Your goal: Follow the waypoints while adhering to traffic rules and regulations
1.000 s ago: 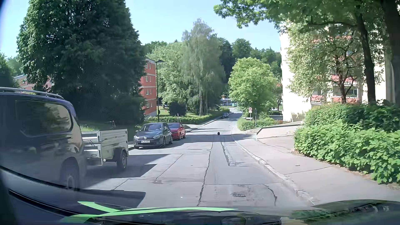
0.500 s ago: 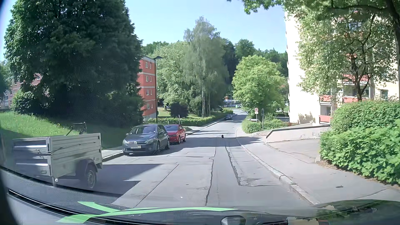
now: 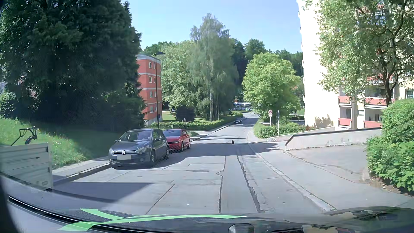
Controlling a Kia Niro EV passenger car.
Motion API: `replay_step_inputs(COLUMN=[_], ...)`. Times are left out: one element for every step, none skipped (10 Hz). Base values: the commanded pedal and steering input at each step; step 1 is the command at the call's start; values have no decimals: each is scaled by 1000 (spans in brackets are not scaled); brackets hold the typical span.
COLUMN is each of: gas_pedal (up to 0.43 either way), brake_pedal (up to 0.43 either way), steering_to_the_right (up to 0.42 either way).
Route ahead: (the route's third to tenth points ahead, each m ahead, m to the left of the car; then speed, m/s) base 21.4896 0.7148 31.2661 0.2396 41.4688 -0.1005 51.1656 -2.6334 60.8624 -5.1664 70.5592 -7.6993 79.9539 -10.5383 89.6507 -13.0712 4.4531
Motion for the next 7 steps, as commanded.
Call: replay_step_inputs(gas_pedal=[0, 0, 0, 0, 0, 0, 0], brake_pedal=[232, 232, 232, 232, 232, 232, 232], steering_to_the_right=[-8, -8, -8, -5, -4, -4, -4])
